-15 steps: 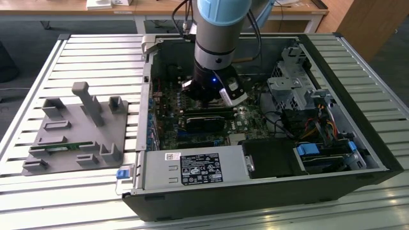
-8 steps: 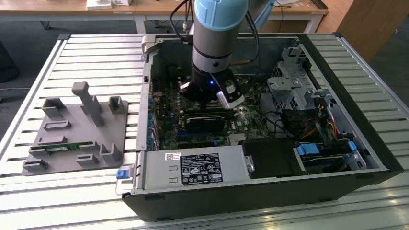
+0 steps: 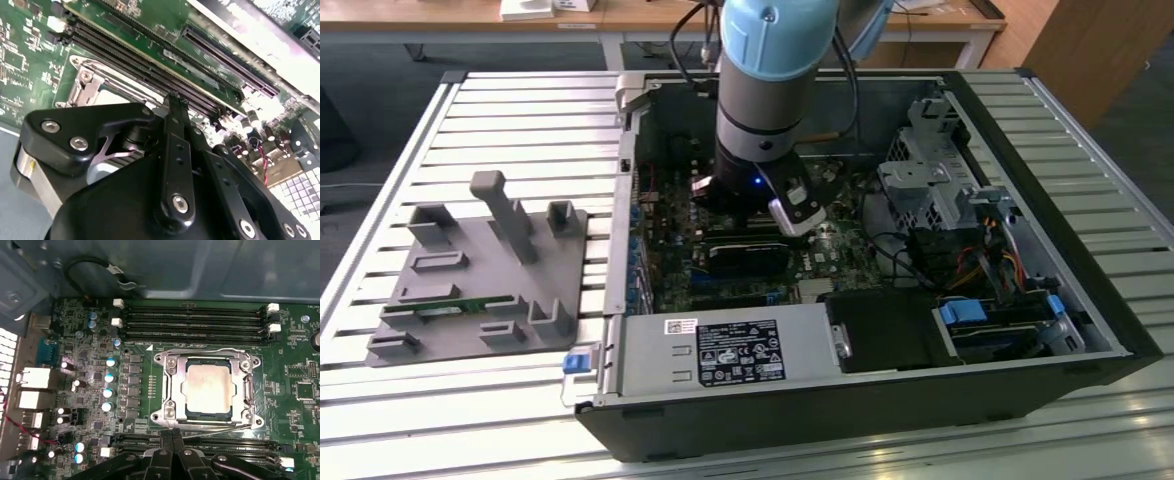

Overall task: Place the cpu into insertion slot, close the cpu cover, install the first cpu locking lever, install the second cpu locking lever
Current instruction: 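Install the second cpu locking lever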

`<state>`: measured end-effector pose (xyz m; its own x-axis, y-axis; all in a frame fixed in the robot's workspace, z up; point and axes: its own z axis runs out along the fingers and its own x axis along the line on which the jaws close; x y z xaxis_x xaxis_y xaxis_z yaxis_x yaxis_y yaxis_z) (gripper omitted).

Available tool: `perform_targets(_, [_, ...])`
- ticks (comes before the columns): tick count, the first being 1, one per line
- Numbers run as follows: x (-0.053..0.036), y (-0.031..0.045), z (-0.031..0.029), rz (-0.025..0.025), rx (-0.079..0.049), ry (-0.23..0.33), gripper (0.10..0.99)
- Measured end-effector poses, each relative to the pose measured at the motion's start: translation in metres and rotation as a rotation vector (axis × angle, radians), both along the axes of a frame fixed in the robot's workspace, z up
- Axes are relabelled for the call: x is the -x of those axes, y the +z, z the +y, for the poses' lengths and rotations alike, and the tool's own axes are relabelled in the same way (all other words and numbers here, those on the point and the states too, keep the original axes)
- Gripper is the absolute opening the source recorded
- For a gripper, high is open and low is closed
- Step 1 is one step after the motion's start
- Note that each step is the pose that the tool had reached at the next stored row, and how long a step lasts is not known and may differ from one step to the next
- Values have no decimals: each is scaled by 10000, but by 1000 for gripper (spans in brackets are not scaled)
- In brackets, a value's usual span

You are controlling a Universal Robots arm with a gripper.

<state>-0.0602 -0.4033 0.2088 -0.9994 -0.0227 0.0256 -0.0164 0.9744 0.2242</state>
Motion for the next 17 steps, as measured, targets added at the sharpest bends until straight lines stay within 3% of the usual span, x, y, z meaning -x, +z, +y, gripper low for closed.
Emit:
perform_targets(8, [55,-25,-68,-2,-578,1,106])
perform_targets(14, [72,-79,-69,-1,-828,2,106])
perform_targets(17, [91,-118,-68,-2,-878,0,106])
